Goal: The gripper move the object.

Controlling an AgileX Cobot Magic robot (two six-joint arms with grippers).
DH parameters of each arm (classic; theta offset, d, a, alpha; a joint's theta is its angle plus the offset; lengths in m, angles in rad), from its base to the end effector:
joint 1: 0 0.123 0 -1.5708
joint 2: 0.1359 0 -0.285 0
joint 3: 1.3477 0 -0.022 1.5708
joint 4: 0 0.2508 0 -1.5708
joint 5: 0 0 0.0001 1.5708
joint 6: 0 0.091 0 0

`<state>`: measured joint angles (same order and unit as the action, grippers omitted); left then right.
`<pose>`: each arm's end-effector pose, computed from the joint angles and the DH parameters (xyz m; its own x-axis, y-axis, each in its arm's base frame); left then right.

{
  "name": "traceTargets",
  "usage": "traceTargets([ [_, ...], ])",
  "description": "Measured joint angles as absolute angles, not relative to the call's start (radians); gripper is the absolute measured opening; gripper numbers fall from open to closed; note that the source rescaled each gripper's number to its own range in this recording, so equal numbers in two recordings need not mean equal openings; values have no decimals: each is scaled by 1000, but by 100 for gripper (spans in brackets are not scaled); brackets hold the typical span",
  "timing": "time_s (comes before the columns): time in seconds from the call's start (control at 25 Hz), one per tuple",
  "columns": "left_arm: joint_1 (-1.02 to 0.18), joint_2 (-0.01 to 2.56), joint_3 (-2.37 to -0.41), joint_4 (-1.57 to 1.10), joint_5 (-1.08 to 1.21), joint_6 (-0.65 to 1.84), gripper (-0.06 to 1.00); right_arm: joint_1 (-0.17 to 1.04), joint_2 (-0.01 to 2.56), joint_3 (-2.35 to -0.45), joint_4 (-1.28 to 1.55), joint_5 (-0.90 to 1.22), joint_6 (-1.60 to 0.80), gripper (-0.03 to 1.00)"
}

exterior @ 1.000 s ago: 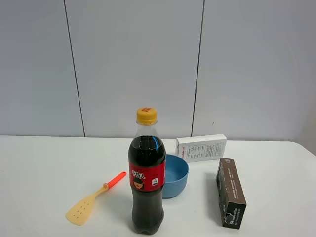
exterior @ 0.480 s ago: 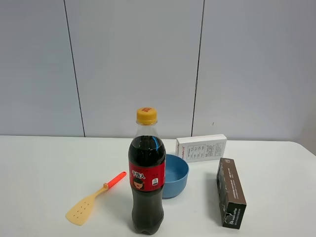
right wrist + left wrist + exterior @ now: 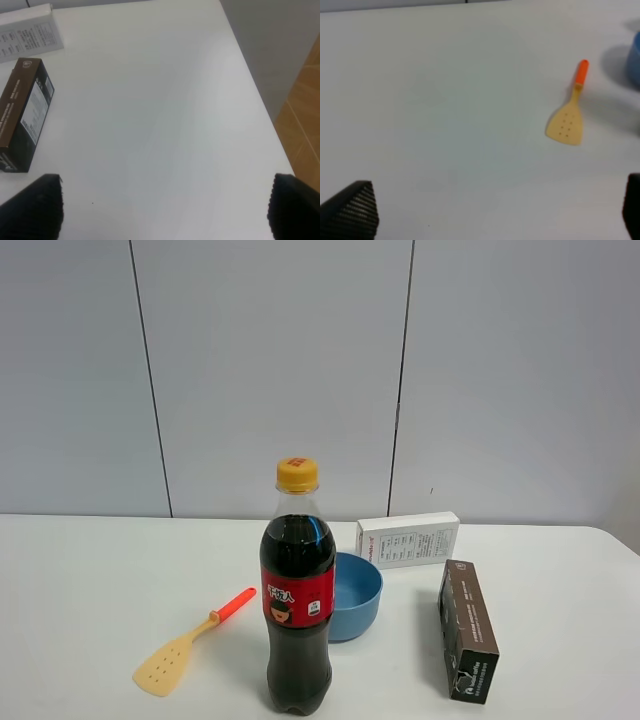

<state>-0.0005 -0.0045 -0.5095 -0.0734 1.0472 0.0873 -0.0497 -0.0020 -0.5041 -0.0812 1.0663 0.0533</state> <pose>-0.0062 -0.0058 0.2812 -0.4268 0.0506 -0.9029 0.0795 0.9967 0.0183 -0.0063 -0.0062 0.2782 -0.4521 0.0365 -0.8912 0.1191 0.9927 -0.0198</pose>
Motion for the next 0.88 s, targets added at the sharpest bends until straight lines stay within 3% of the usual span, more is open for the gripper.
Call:
traceTargets([
  [0.16, 46, -5, -509, -73, 1047, 87, 100, -50, -2, -504, -81, 1066, 53, 100],
  [0.88, 47, -5, -509, -72, 1047, 87, 100, -50, -2, -504, -81, 1066, 53, 100],
])
